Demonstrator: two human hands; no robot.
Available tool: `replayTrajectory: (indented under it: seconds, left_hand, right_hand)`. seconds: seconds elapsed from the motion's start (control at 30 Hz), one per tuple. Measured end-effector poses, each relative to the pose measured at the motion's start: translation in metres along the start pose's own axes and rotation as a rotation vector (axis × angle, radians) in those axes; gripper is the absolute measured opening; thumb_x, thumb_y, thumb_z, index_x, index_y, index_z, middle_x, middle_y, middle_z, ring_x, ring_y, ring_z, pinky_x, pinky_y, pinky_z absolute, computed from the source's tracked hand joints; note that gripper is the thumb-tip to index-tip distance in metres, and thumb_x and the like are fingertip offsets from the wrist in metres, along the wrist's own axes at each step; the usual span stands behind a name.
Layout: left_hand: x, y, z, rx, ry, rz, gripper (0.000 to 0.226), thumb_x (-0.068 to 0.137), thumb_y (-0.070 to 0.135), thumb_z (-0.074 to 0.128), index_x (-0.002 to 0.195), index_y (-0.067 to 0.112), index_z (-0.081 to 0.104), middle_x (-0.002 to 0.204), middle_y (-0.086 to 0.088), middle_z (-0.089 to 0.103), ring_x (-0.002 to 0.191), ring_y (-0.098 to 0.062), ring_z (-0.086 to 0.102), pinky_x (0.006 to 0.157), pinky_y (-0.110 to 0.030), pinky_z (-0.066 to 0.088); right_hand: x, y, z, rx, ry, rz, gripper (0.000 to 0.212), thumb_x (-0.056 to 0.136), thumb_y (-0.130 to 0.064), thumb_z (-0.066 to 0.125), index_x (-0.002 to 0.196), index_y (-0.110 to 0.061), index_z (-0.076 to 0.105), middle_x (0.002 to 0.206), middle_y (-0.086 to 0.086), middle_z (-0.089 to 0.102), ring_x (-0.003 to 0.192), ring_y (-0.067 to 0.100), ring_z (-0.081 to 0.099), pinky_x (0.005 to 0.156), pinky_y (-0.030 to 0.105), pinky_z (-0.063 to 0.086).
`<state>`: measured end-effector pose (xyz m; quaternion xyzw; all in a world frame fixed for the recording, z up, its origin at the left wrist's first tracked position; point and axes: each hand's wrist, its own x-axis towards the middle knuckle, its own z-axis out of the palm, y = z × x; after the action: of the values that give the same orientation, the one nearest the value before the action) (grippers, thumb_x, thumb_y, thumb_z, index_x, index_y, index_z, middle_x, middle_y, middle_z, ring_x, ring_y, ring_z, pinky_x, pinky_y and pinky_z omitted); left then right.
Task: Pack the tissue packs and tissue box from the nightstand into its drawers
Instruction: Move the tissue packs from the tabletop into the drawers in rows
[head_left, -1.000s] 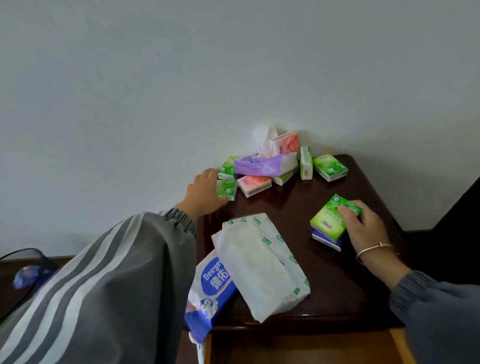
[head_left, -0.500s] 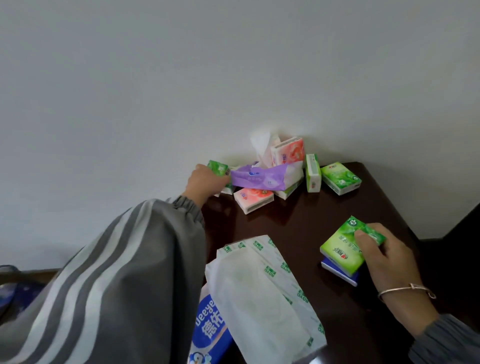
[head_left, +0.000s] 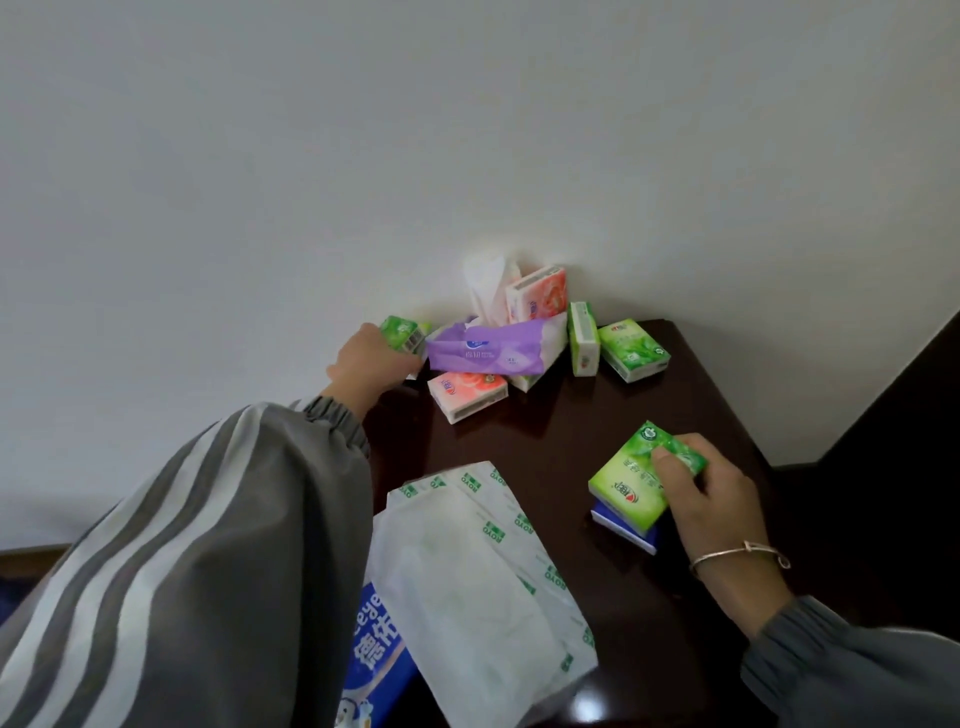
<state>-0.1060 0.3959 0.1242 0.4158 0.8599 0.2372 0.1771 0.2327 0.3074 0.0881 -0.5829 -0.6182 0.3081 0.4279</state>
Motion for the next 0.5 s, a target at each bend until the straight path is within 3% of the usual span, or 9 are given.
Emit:
replayTrajectory:
  seconds: [0.07,0.17,0.27,0.43,0.5]
  left_hand:
    - [-0.008,-0.01,-0.011,-0.124,0.095,-0.045,0.056,0.065,0.028,0.074,0.114,0.006,0.056,0.11,-0.016,0.064,0.103,-0.034,0.061,0.087,-0.037,0.05]
    - [-0.031,-0.016,-0.04,-0.386,0.2,-0.063,0.051,0.065,0.012,0.073,0.112,0.002,0.055,0.105,-0.018,0.064,0.101,-0.036,0.063,0.083,-0.042,0.054]
    - [-0.085,-0.013,-0.072,-0.627,0.257,0.009,0.053,0.067,0.003,0.072,0.115,0.007,0.049,0.093,-0.004,0.06,0.094,-0.031,0.062,0.068,-0.034,0.048]
    - [-0.223,-0.012,-0.094,-0.732,0.15,0.252,0.083,0.071,0.001,0.075,0.136,0.027,0.032,0.094,0.009,0.06,0.068,0.003,0.064,0.05,-0.015,0.05]
    - [-0.28,-0.028,-0.088,-0.687,0.044,0.335,0.091,0.071,0.007,0.079,0.138,0.039,0.026,0.098,0.01,0.063,0.075,0.005,0.067,0.059,-0.014,0.053]
  right_hand:
    - [-0.001,-0.001,0.0,-0.007,-0.004,0.012,0.028,0.076,-0.045,0.046,0.081,-0.02,0.056,0.063,0.003,0.061,0.061,0.014,0.061,0.052,0.032,0.042]
    - [0.0,0.0,0.0,-0.014,-0.004,0.025,0.025,0.083,-0.043,0.051,0.084,-0.018,0.057,0.065,0.003,0.061,0.063,0.017,0.06,0.052,0.03,0.041]
    - [-0.001,0.001,0.0,-0.016,-0.006,0.048,0.015,0.089,-0.033,0.056,0.086,-0.018,0.058,0.072,0.005,0.062,0.069,0.023,0.06,0.06,0.034,0.043]
    - [-0.009,-0.013,-0.015,0.096,-0.124,0.156,0.017,0.09,-0.031,0.056,0.088,-0.015,0.059,0.084,0.006,0.061,0.08,0.023,0.056,0.068,0.031,0.038]
    - [-0.018,-0.02,-0.027,0.327,-0.137,0.281,0.018,0.089,-0.029,0.056,0.092,-0.012,0.063,0.088,0.007,0.063,0.084,0.023,0.059,0.07,0.032,0.043]
